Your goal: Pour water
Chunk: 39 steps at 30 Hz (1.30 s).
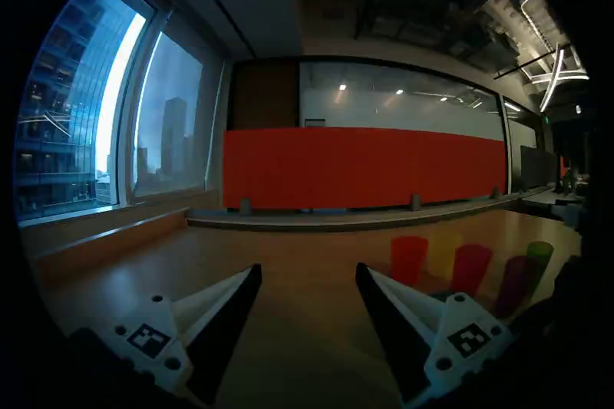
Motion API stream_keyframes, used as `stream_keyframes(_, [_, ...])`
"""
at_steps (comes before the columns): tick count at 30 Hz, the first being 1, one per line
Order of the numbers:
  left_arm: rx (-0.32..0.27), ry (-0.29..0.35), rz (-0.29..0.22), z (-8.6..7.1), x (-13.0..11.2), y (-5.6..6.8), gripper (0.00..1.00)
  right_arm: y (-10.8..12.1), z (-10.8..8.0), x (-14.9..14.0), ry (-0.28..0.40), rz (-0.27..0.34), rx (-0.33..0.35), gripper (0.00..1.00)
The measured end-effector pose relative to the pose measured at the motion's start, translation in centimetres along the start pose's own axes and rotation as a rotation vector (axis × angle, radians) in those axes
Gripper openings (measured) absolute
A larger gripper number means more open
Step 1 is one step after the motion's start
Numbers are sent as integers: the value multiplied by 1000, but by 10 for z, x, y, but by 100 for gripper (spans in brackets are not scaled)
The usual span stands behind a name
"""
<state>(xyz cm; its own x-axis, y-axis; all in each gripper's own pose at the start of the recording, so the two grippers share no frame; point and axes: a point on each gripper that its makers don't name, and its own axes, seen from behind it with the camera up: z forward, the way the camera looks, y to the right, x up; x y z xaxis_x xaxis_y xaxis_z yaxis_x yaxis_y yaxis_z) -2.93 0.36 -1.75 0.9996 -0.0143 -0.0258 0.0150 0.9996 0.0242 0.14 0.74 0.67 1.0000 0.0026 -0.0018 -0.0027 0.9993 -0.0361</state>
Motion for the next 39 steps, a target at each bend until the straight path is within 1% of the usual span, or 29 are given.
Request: stream_keyframes(39, [0, 0, 0, 0, 0, -1, 91, -5, -2, -1, -2, 0, 28, 100])
